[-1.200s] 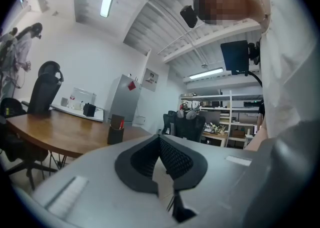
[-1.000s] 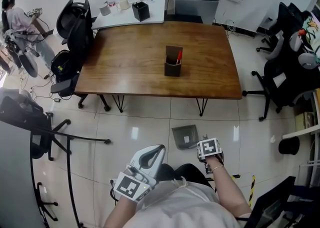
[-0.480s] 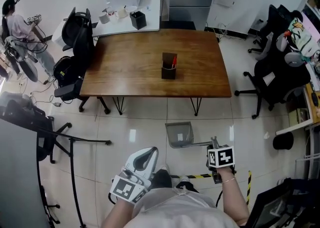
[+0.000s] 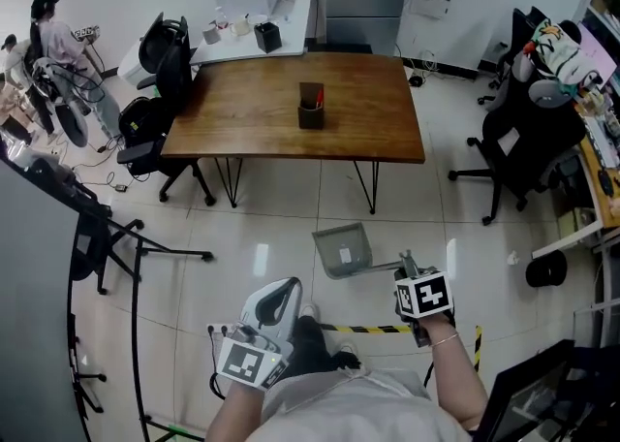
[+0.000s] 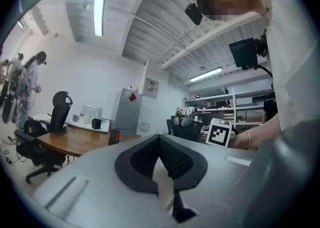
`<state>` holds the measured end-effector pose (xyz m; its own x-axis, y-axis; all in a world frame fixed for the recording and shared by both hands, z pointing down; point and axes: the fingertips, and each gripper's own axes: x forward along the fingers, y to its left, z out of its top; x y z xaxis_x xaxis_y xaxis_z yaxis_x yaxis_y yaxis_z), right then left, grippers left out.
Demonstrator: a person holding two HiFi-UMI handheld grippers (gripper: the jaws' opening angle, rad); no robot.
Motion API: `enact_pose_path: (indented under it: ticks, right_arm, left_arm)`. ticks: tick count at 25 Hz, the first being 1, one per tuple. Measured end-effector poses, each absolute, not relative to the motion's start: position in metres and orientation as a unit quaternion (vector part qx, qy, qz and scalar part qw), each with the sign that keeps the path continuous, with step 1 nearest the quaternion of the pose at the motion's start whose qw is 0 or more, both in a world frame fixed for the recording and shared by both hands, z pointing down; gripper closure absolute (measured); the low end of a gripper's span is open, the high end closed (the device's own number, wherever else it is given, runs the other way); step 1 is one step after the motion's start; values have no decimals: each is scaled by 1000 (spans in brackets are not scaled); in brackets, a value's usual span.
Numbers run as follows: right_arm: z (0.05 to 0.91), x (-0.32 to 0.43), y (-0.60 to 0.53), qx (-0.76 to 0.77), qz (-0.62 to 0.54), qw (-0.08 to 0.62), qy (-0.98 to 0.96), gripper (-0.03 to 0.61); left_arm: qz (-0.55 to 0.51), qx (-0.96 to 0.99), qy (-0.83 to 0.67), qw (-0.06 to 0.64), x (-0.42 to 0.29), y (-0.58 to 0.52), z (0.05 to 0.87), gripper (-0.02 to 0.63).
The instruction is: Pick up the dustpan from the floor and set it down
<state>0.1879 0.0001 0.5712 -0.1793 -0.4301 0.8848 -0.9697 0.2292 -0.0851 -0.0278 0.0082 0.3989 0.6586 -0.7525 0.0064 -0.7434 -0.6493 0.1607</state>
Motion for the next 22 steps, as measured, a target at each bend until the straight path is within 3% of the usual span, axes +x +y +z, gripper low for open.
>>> enact_pose_path:
  ticks: [12, 22]
  right_arm:
    - [573, 205, 75, 495, 359, 428, -666, 574]
    - [574, 209, 84, 498, 373, 406, -669, 575]
  left_arm:
    - [-27, 897, -438, 59, -41, 59, 377, 607]
    - [-17, 903, -428, 32, -37, 65, 374, 601]
